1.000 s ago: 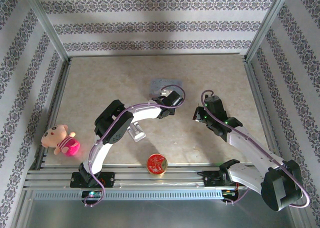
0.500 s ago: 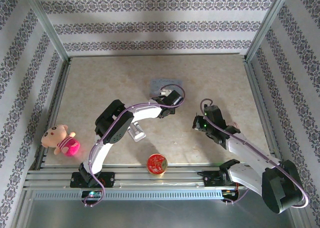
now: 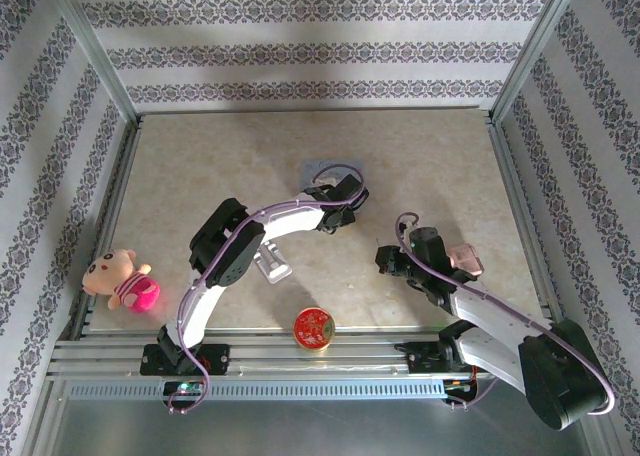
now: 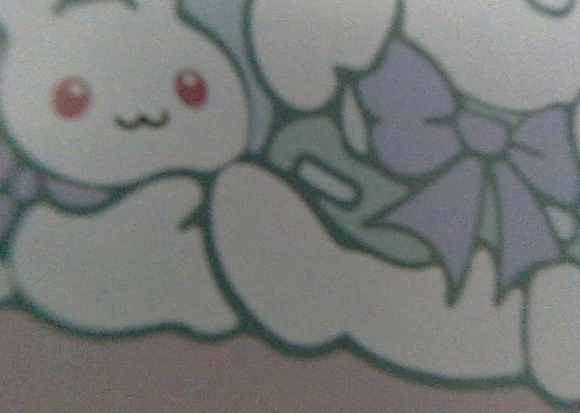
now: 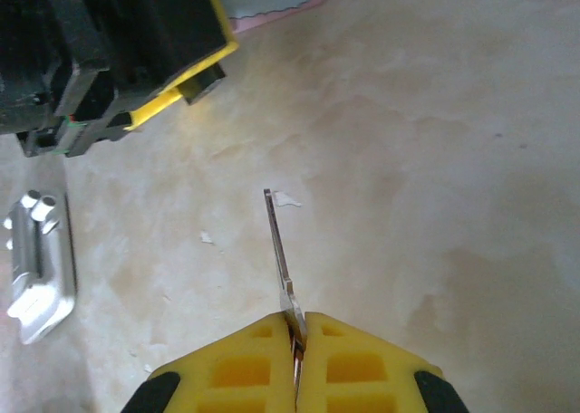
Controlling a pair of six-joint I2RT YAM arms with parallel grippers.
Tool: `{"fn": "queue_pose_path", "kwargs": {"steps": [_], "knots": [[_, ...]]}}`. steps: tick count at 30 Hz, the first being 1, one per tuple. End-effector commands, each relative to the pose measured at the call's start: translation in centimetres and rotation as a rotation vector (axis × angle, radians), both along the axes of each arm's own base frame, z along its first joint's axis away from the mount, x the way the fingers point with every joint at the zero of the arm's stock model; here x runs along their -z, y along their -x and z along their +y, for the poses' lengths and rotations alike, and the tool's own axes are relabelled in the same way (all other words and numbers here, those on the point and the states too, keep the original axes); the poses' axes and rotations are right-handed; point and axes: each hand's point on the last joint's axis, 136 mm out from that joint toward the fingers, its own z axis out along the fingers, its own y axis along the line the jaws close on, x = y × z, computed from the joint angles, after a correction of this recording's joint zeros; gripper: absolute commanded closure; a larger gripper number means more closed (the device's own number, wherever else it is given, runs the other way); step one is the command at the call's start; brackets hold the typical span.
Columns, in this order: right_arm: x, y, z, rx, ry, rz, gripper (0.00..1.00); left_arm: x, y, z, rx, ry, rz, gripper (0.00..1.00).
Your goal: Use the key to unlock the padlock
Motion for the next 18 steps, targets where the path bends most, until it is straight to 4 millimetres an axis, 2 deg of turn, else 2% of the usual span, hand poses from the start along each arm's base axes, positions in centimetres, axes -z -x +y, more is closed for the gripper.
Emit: {"fn": "queue_pose_path", "kwargs": {"steps": [1, 8, 18], "knots": [[-0.6, -0.2, 1.7, -0.085, -0.050, -0.047, 1.00, 0.3, 1.9, -1.6, -0.053, 0.122, 0.111, 0.95], [-0.2, -1.2, 4.0, -0.203, -0.086, -0.032, 1.00, -0.1, 1.8, -3.5, -0.051, 0.222, 0.147, 0.95], [0.9, -2.3, 4.4, -0.214, -0.077, -0.033, 1.00, -1.4, 2.0, -3.9, 0.000, 0.292, 0.153, 0.95]]}}
